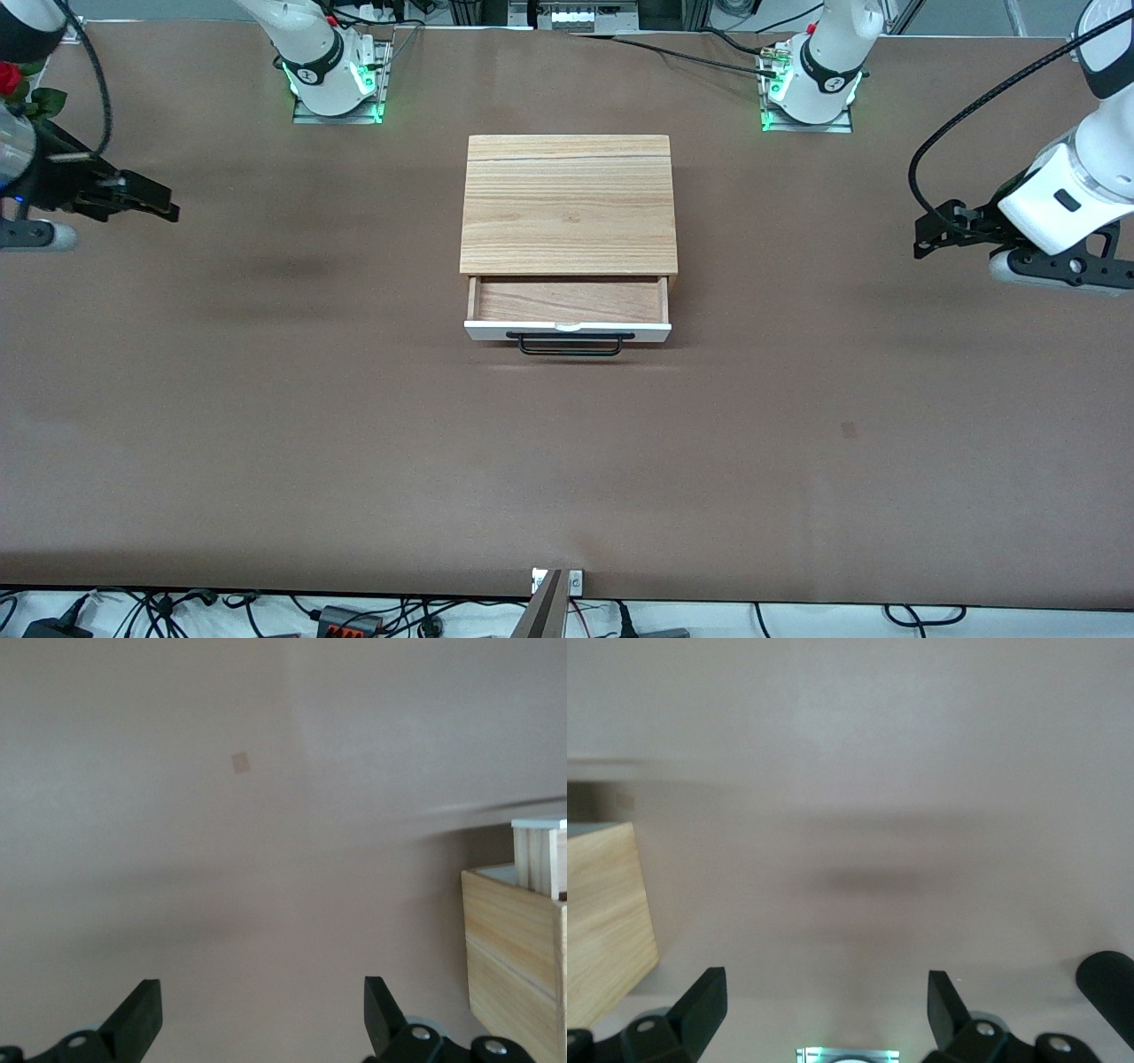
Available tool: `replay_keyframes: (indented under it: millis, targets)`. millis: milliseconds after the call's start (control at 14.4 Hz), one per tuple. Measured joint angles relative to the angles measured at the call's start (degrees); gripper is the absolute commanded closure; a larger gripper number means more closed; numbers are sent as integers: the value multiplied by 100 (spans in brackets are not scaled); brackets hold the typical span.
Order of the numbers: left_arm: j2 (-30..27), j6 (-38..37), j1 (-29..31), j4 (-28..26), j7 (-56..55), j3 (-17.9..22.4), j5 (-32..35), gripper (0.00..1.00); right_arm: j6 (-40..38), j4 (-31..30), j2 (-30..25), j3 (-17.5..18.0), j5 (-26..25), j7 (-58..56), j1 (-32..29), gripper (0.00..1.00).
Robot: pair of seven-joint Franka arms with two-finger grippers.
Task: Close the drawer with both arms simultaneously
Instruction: 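Move the left gripper and the right gripper toward the drawer front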
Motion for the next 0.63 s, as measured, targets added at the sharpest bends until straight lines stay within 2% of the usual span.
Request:
replay_keyframes:
  millis: [139,278,417,626]
  targets:
    - [324,4,-192,297,0,-16,0,0,4,-1,186,15,42,5,160,0]
    - [700,11,-465,480,-8,-33,-1,0,174,2,434,25,429,18,342,0]
    - [1108,55,-750,648,-32,-44,-2,0,651,17,721,39,862,77,505,0]
    - [1742,369,-1130,1021,-355,-52,-2,0,1656,33,1198,62,1220,110,892,0]
